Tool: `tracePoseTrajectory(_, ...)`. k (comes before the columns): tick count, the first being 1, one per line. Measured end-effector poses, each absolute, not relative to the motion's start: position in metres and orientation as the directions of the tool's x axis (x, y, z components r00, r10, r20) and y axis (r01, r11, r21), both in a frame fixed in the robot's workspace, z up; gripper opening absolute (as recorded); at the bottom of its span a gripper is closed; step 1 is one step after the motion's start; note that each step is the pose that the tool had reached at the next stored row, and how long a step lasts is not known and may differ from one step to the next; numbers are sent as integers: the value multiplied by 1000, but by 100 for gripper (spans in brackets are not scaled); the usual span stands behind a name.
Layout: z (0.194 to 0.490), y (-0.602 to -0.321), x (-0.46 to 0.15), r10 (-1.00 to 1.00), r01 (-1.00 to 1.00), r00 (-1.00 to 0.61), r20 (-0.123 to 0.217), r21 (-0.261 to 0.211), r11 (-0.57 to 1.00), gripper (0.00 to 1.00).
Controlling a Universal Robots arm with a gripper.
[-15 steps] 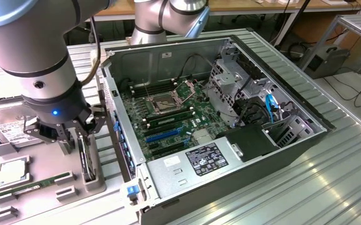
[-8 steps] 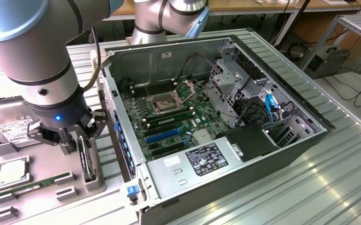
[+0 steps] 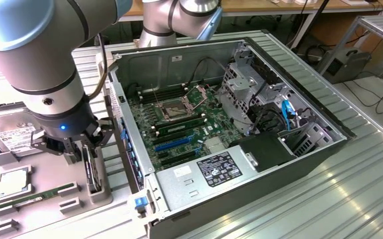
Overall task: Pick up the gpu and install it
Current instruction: 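Pick up the gpu and move the gpu toward the slot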
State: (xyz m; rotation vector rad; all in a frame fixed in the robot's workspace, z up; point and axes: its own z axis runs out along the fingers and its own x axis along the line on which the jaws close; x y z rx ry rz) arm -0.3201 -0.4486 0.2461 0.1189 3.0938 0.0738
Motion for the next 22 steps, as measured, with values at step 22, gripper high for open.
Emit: tracePoseTrajectory(22,243,-448,-319,50,48,-998,-35,49,998,27)
